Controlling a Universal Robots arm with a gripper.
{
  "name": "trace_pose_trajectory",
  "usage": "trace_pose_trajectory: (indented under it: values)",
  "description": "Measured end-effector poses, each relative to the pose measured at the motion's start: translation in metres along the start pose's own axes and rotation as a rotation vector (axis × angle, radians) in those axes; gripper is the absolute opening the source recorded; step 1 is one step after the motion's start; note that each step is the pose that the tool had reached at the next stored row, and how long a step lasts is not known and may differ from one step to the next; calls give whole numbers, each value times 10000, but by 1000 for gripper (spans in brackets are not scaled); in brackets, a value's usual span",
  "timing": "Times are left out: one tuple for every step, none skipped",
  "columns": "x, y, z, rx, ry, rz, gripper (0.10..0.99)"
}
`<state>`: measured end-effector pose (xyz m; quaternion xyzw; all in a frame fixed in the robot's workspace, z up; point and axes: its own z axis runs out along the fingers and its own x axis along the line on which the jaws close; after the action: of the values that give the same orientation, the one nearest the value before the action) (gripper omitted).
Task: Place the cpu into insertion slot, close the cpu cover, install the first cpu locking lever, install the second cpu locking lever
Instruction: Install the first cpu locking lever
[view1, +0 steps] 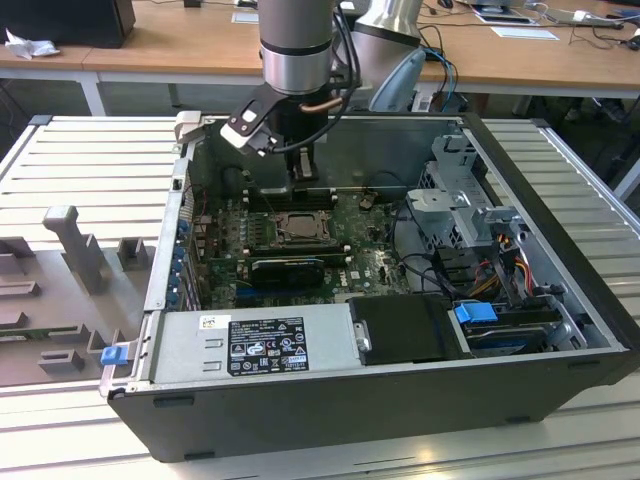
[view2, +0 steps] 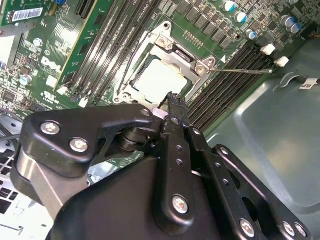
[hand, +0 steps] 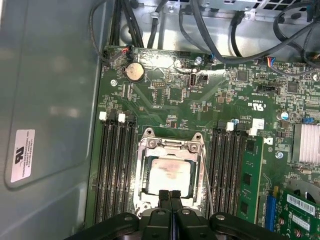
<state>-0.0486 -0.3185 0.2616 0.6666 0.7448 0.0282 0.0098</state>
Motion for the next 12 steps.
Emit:
trace_pose_trajectory:
  values:
    - [0, 0, 0, 5, 11, -201, 106]
    - [0, 0, 0, 8, 22, -387, 106]
    - [0, 0, 0, 12, 30, -540, 106]
    - [0, 0, 0, 15, 37, -657, 106]
    - [0, 0, 0, 19, 45, -812, 106]
    - [0, 0, 0, 22, 53, -944, 106]
    - [0, 0, 1, 27, 68, -1207, 106]
    - [0, 0, 0, 35, 84, -1521, 106]
    - [0, 0, 0, 42, 101, -1834, 106]
    - [0, 0, 1, 51, 121, -2184, 106]
    - [0, 0, 1, 59, 132, -2451, 106]
    - [0, 0, 2, 72, 138, -2729, 106]
